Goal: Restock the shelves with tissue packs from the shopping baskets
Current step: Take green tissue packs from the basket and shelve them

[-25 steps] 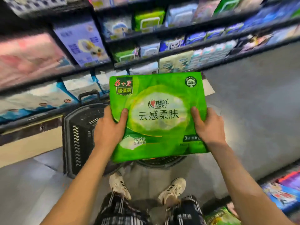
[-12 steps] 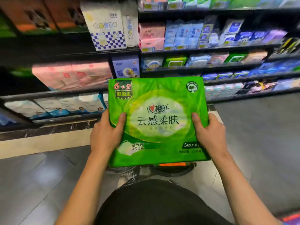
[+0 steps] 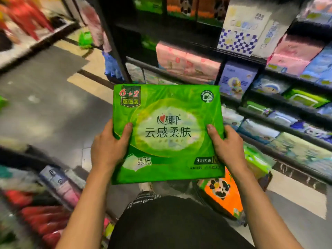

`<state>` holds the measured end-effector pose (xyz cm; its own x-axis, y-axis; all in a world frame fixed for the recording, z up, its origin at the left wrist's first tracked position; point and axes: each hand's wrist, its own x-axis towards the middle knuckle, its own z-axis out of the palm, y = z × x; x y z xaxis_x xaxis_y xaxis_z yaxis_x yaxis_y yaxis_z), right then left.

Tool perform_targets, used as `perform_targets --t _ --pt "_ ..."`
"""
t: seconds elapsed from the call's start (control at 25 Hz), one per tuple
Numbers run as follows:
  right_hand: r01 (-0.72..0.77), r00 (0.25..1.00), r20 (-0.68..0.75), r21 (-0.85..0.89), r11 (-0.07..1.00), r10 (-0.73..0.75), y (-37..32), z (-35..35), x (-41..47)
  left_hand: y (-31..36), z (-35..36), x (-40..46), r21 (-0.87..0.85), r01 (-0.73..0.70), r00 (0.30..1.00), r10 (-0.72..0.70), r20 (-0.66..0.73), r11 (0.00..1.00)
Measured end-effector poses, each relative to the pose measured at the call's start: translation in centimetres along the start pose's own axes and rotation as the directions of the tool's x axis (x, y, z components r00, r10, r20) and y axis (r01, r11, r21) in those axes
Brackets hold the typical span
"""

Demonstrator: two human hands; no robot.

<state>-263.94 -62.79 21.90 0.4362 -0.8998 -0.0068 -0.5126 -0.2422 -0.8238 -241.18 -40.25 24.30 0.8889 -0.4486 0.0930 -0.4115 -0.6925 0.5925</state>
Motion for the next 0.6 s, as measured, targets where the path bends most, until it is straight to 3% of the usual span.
perform_targets --t 0.12,0.32,0.6 --pt "0.079 0.984 0.161 0.01 0.997 -0.08 -2.7 4.0 1.1 -3.5 -3.2 -1.1 0.013 0.123 0.986 -0.121 -0.111 0.992" --pt "0.17 0.95 0.265 0.011 0.985 -0.167 -6.8 8.4 3.7 -7.1 -4.6 0.8 0.005 0.219 0.96 -0.215 -0.18 0.976" --pt "0.096 0.978 0.187 -0.02 0.995 -0.091 -14.1 17.6 7.2 -12.9 -7.3 13.1 -0.048 0.141 0.984 -0.145 -0.1 0.989"
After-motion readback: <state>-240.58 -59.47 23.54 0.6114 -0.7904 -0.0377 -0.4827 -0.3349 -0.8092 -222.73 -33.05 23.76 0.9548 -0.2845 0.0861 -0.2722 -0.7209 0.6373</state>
